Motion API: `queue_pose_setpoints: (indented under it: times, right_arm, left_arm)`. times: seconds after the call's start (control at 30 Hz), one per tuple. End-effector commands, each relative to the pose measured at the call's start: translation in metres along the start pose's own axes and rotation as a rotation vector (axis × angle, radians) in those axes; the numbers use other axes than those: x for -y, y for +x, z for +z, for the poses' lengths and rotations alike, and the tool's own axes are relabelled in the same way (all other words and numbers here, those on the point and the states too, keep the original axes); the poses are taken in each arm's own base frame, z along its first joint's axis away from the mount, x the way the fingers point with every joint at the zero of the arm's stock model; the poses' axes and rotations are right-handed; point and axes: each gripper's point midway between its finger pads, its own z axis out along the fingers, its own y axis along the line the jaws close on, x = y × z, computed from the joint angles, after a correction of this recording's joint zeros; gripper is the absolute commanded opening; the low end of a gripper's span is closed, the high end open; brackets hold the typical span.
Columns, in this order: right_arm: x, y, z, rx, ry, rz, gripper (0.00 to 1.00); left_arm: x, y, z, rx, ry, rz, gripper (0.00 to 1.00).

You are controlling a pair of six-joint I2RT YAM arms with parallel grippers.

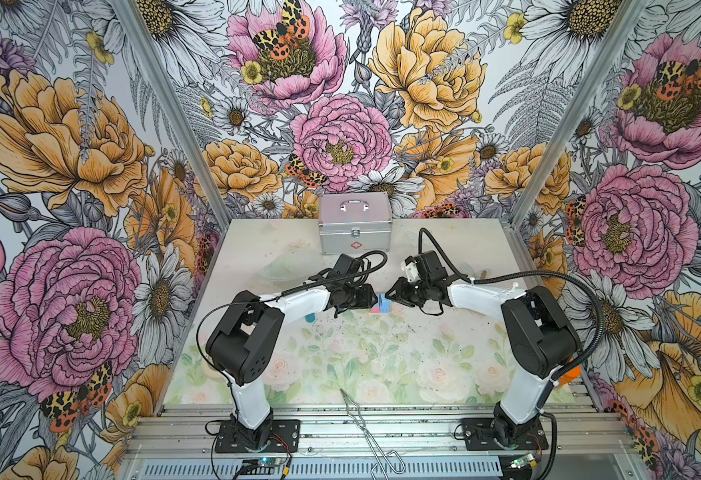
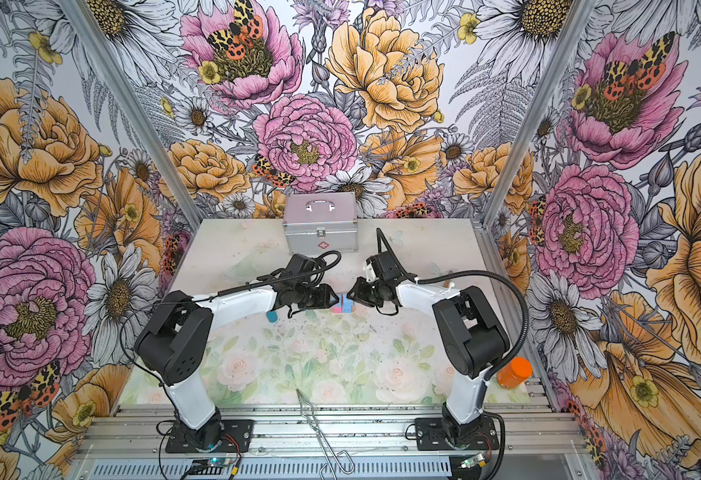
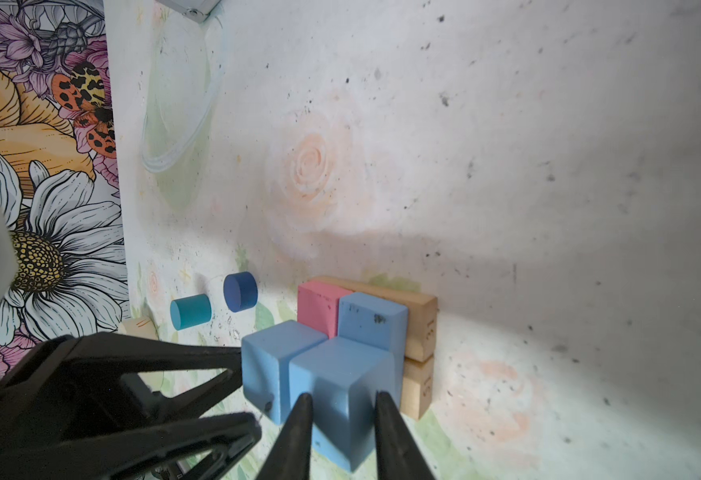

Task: Build the wood block tower
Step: 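Press the two light-blue cubes together between both grippers, then hold both grippers pressed against the light-blue cubes from opposite sides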

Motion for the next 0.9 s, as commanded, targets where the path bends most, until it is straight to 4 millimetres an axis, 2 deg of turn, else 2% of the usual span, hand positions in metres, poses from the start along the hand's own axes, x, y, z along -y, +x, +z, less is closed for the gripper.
queue_pose_setpoints:
  times: [0.0, 0.43, 0.47, 0.5, 0.87]
  right_arm:
    - [-0.009, -0.004, 0.004, 0.000, -0.024, -0.005, 0.27]
    - [-0.011, -0.003, 0.006, -0.004, -0.027, -0.005, 0.27]
    - [-0.010, -0.002, 0.006, -0.005, -0.027, -0.005, 0.27]
    - [-0.011, -0.002, 0.006, -0.005, -0.027, -0.006, 0.27]
    - [-0.010, -0.003, 0.007, -0.006, -0.025, -0.003, 0.27]
  left_arm:
    - [0.009, -0.004, 0.003, -0.005, 0.028, 0.004, 0.38]
    - [0.014, -0.007, 0.001, -0.001, 0.044, 0.010, 0.36]
    - [0.007, -0.001, 0.012, -0.026, 0.030, 0.003, 0.36]
    - [0.006, 0.000, 0.013, -0.030, 0.028, 0.001, 0.36]
    - [0.007, -0.001, 0.015, -0.032, 0.031, 0.001, 0.34]
